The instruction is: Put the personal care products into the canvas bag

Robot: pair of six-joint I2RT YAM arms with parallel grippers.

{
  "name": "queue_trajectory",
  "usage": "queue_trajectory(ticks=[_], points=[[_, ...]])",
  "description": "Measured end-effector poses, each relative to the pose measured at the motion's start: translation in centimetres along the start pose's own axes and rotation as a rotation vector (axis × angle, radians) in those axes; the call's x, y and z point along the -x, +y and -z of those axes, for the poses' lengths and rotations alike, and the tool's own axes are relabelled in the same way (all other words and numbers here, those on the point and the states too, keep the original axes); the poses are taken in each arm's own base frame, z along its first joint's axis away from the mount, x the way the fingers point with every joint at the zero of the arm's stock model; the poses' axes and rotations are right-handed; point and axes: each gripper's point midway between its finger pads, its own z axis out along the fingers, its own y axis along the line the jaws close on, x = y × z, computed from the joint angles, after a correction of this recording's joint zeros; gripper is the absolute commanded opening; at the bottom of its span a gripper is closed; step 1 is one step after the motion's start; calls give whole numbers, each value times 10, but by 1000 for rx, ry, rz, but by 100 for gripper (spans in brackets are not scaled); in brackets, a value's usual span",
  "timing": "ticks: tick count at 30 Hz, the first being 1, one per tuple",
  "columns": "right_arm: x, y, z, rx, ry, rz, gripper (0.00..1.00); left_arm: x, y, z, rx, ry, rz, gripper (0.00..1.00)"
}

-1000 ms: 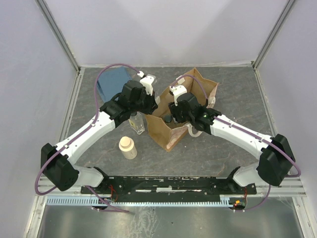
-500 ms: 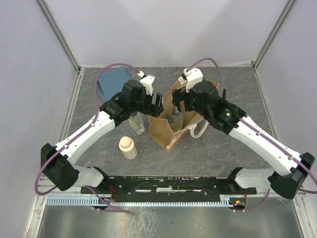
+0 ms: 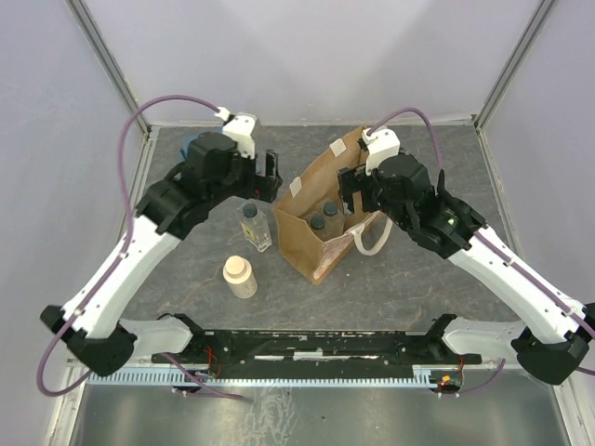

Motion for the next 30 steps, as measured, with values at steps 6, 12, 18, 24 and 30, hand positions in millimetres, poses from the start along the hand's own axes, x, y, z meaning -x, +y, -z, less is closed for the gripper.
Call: queue_trajectory(ticks=[6,12,18,24,30], points=[[-8,-6,3,-31,31,-8,100,-11,39,49,180,13,10,100],[-20,-16,10,-77,75,-9,100,-67,59,41,315,197,82,100],[-22,-28,26,-115,76,-19,100,-74,57,24,399,204,295,100],[-24,-38,39,-139,66,-24,100,-66,60,1,542,176,518,100],[-33,-43,44,-152,84,-12,100,-101,69,-24,765,285,646,100]])
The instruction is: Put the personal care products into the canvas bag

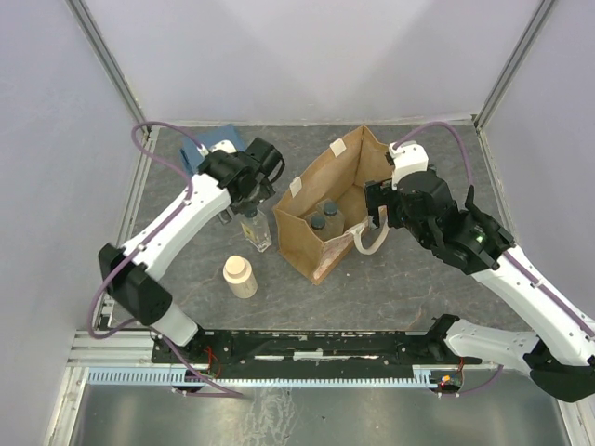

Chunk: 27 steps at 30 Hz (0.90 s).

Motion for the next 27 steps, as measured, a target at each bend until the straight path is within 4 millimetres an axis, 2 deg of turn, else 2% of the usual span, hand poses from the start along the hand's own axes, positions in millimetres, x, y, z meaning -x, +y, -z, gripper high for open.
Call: queue_trajectory(ticks=[4,10,20,23,27], points=[[-3,-2,1,-6,13,9,100,-18,8,-19,119,40,34,99],[-5,-5,4,-11,11,13,100,-24,17,-26,162,33,96,99],[-15,-11,3,-37,36,37,100,-38,18,-57,185,29,119,95],[-17,-13,-3,-57,52,49,100,-41,18,-68,196,31,121,82],[-21,-18,-12,-80,81,43,99,-41,12,-76,179,26,138,53]])
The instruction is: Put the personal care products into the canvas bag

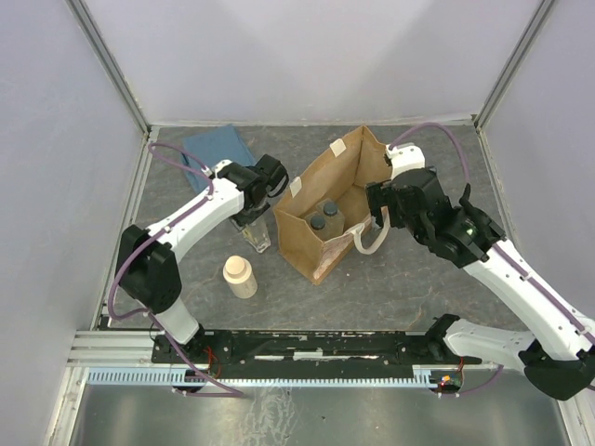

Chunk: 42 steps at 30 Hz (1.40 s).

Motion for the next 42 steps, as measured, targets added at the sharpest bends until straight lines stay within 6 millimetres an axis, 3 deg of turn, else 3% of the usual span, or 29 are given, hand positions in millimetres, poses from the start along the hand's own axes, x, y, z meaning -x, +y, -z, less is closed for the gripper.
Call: queue_trajectory(ticks=[5,8,16,21,26,31,34,39,42], points=[[1,-6,-3,-11,6,-23,99,3,-4,-4,-17,-9,-6,16],[2,-9,-3,-21,8,-33,98,5,-5,-6,-25,-11,-20,4],[13,-28,-6,-34,16,-103,96,7,-11,-3,-139,-3,-197,3],[23,-36,-17,-36,33,-140,93,25,-9,17,-224,-53,-334,3],[22,-38,-38,-23,68,-169,85,67,-11,52,-299,-136,-427,3],[17,-40,-60,-14,71,-209,72,113,-34,103,-443,-234,-468,3],[10,-39,-70,-8,77,-222,59,133,-49,145,-579,-281,-497,3],[-2,-32,-85,15,99,-222,25,152,-70,210,-810,-342,-558,3],[-3,-30,-90,21,99,-224,16,155,-78,240,-927,-381,-604,3]])
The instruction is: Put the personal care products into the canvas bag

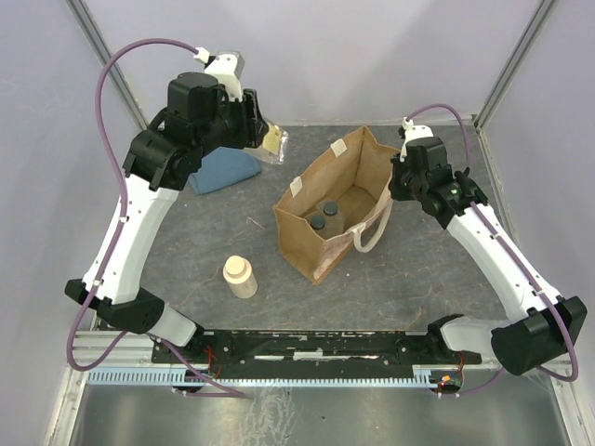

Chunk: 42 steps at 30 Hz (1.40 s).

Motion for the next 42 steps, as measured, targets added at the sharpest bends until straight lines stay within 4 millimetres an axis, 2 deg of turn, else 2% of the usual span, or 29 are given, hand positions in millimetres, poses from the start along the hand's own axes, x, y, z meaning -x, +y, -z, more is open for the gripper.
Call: queue_trajectory(ticks=[4,11,13,20,25,29,33,38,42], points=[[2,2,-1,7,-7,-1,12,0,-21,-1,-121,-1,-43,3],[4,4,-1,17,0,0,11,-29,-60,-19,-321,58,-69,3],[5,4,-1,18,2,1,11,-34,-75,-21,-376,67,-77,3],[5,5,-2,21,3,0,11,-35,-132,-25,-542,28,-114,3],[5,6,-2,25,6,1,11,-54,-160,-46,-592,63,-133,3],[3,5,0,24,17,3,10,-79,-166,-72,-571,127,-141,3],[3,4,6,22,31,7,10,-98,-155,-96,-488,179,-152,3],[4,4,8,17,47,12,10,-112,-142,-111,-392,224,-227,3],[0,1,5,-3,72,25,10,-119,-144,-118,-354,237,-301,3]])
